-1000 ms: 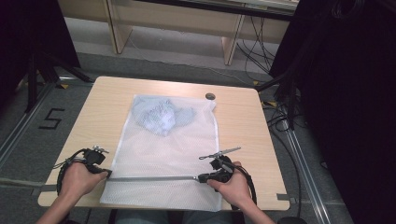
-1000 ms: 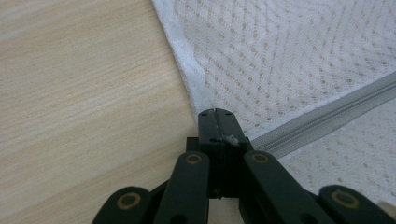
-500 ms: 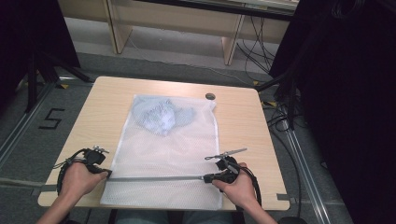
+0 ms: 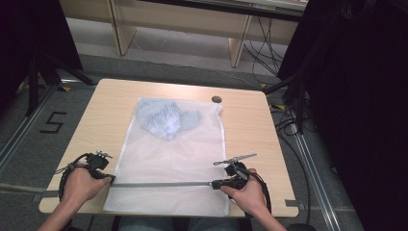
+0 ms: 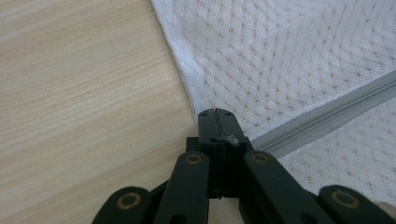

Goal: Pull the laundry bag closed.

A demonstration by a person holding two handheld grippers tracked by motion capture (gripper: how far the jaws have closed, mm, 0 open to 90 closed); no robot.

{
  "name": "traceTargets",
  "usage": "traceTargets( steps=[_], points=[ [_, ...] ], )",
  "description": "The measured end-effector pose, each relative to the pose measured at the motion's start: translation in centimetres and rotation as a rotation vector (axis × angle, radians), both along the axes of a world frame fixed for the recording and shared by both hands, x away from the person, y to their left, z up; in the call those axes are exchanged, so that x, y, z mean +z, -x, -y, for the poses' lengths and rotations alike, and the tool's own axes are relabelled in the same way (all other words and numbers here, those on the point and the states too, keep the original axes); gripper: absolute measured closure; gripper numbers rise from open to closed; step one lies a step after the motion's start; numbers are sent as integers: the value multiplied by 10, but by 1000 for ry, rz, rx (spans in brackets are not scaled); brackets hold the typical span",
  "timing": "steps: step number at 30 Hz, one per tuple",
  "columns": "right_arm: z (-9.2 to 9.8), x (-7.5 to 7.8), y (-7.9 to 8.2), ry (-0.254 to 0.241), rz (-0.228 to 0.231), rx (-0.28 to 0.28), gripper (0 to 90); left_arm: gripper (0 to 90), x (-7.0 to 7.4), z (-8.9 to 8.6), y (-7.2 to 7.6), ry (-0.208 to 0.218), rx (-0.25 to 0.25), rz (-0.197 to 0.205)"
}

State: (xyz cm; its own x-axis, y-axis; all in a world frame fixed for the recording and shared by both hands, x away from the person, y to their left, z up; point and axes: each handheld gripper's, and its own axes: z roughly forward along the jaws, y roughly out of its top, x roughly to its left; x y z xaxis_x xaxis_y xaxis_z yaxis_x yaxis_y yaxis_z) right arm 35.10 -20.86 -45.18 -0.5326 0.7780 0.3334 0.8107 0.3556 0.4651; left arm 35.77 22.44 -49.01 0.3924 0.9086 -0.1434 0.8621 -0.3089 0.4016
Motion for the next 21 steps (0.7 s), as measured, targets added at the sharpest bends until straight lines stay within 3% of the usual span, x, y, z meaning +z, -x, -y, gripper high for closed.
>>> traceTargets(
  steps=[15, 16, 17, 18, 19, 21],
  points=[
    [10, -1, -1, 1, 5, -8, 868, 899, 0, 0, 0, 9, 12, -1],
    [10, -1, -1, 0, -1, -21, 868, 899, 0, 0, 0, 7, 8, -2],
    [9, 1, 2, -10, -52, -45, 868, 899, 0, 0, 0, 8, 9, -1],
    [9, 2, 2, -7, -52, -60, 868, 899, 0, 0, 0, 8, 8, -1],
    [12, 0, 0, -2, -3, -24, 868, 899, -1, 0, 0, 12, 11, 2],
    [14, -1, -1, -1, -10, -27, 868, 899, 0, 0, 0, 12, 11, 1]
  ],
)
